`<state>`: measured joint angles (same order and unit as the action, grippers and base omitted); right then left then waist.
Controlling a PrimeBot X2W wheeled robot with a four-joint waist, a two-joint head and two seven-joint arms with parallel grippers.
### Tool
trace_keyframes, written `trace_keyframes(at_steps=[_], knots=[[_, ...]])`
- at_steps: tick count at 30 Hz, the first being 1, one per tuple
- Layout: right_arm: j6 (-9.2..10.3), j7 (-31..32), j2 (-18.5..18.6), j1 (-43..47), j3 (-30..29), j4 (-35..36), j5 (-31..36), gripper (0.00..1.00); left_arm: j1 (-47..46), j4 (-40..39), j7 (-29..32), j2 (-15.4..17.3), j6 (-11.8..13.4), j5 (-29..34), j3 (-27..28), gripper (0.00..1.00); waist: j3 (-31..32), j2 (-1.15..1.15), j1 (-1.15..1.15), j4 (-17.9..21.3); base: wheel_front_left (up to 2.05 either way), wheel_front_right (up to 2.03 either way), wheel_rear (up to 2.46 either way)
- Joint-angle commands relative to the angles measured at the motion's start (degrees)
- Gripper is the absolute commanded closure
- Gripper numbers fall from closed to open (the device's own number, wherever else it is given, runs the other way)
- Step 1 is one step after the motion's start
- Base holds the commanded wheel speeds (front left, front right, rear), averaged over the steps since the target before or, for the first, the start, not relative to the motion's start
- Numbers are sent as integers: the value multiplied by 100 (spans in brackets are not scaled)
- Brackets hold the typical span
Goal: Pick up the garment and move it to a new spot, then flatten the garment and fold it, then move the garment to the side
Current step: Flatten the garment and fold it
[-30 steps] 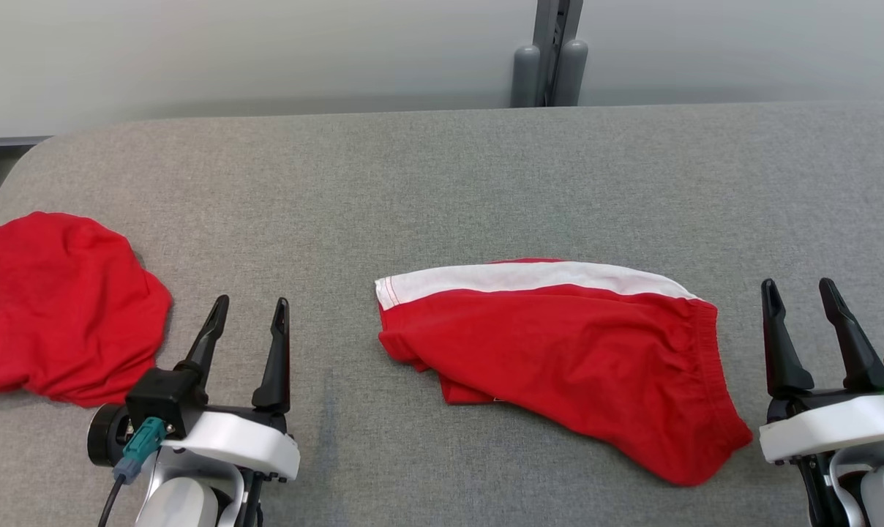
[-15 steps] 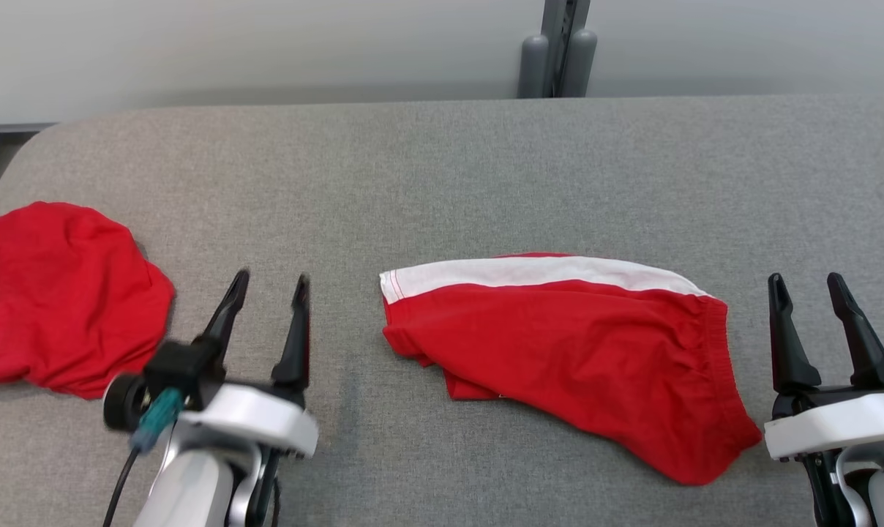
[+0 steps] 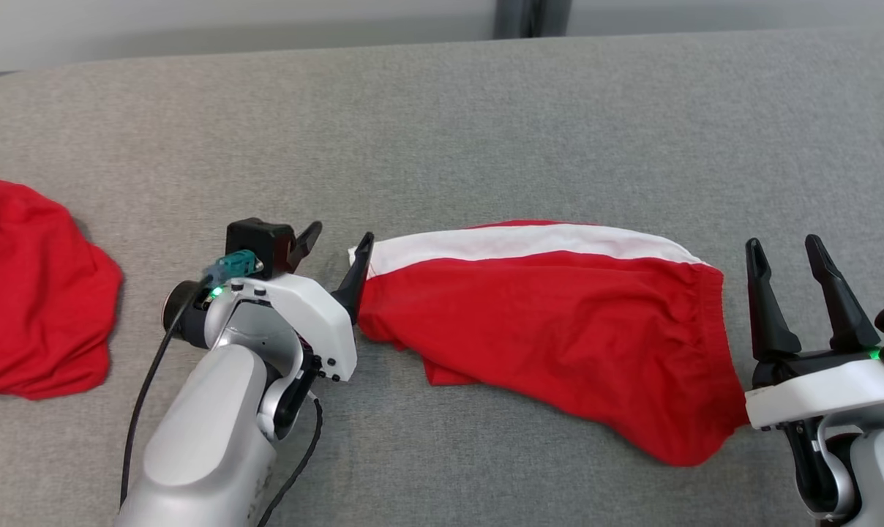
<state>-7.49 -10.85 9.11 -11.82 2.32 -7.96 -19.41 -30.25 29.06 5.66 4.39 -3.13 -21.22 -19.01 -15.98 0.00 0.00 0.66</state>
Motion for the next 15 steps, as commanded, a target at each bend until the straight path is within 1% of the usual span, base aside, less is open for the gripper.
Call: trace_keyframes(at_steps=[1, 4, 8, 11, 12, 13, 14, 15], knots=[[-1, -49, 36, -79, 14, -35, -28, 0, -151, 203, 86, 4, -44, -53, -11, 0, -87, 0, 0, 89, 0, 0, 0], [-1, -100, 49, -140, 58, -101, -77, 0, -293, 566, 244, -1, -37, -116, -24, 0, -153, 0, 0, 145, 0, 0, 0], [-1, -131, 70, -164, 46, -145, -81, 0, -400, 822, 284, -5, -42, -149, -21, 0, -202, 0, 0, 176, 0, 0, 0], [-1, -153, 93, -177, 13, -190, -113, 0, -445, 1063, 409, -8, -108, -213, -69, 0, -233, 0, 0, 197, 0, 0, 0], [-1, -154, 110, -185, -2, -207, -131, 0, -457, 1123, 463, -16, -150, -238, -104, 46, -238, 0, 0, 203, 0, 0, 0], [-1, -148, 123, -191, -32, -223, -136, 0, -467, 1152, 462, -21, -183, -263, -120, 95, -247, 0, 0, 206, 0, 0, 0], [-1, -132, 145, -197, -57, -239, -153, 0, -487, 1180, 450, -24, -197, -270, -139, 100, -257, 0, 0, 207, 0, 0, 0], [-1, -113, 167, -205, -79, -260, -184, 0, -505, 1201, 434, -26, -217, -282, -158, 100, -262, 0, 0, 205, 0, 0, 0]])
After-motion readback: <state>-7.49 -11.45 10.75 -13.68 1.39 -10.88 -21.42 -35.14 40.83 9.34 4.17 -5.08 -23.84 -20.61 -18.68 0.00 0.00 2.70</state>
